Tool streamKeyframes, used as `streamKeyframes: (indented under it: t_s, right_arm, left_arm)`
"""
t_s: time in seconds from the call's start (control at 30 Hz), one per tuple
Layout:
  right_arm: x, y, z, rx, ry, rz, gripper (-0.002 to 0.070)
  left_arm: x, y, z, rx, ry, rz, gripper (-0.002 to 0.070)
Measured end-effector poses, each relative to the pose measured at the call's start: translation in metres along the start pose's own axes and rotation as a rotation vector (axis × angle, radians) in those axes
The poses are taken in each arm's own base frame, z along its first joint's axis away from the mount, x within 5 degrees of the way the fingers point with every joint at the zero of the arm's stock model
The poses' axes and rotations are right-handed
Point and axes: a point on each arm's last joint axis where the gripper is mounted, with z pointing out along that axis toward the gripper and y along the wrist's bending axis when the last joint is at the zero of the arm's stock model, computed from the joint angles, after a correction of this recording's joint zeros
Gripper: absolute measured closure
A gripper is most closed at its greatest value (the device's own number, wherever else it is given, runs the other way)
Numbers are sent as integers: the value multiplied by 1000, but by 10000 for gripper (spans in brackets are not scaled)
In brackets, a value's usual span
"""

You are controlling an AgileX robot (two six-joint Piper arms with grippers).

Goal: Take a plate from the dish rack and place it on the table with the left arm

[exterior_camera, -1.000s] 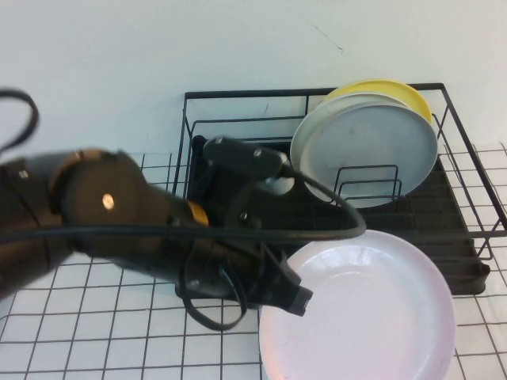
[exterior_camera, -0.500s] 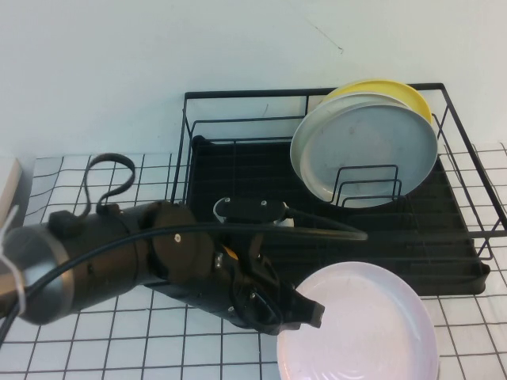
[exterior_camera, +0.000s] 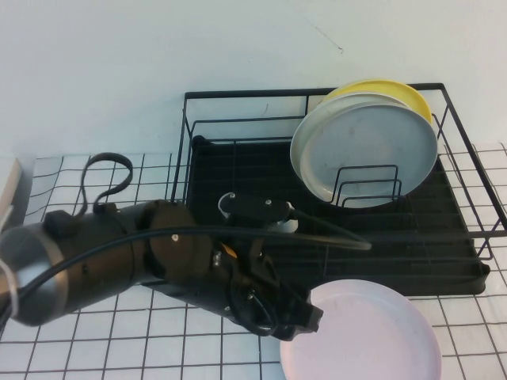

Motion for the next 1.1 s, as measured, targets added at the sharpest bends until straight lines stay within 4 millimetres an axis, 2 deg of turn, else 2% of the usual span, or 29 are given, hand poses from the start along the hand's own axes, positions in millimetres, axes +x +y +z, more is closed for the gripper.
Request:
streamKeyframes:
  t_s: [0.07, 0.17, 0.23, 0.33, 0.53, 0.7, 0.77, 0.93, 1.1]
  right_arm:
    - [0, 0, 0, 0, 0, 0, 679]
    - [0, 0, 0, 0, 0, 0, 679]
    - [0, 0, 0, 0, 0, 0, 679]
    - [0, 0, 0, 0, 0, 0, 679]
    - [0, 0, 0, 0, 0, 0, 679]
    - [0, 0, 0, 0, 0, 0, 679]
    - [0, 0, 0, 0, 0, 0, 679]
    - [0, 0, 0, 0, 0, 0, 679]
    - [0, 0, 0, 0, 0, 0, 679]
  left_arm:
    - [0, -3, -8, 0, -10, 25, 274]
    - [-1, -7, -28, -15, -45, 71, 440]
    - [-2, -12, -49, -30, -97, 111, 573]
    - [-2, -23, -90, -35, -212, 175, 647]
    - [15, -40, -173, -43, -458, 302, 672]
    - [35, -51, -219, 14, -599, 313, 673]
    - [41, -54, -230, 35, -631, 312, 673]
    - [48, -55, -240, 42, -661, 325, 675]
    - [68, -39, -250, -121, -708, 448, 676]
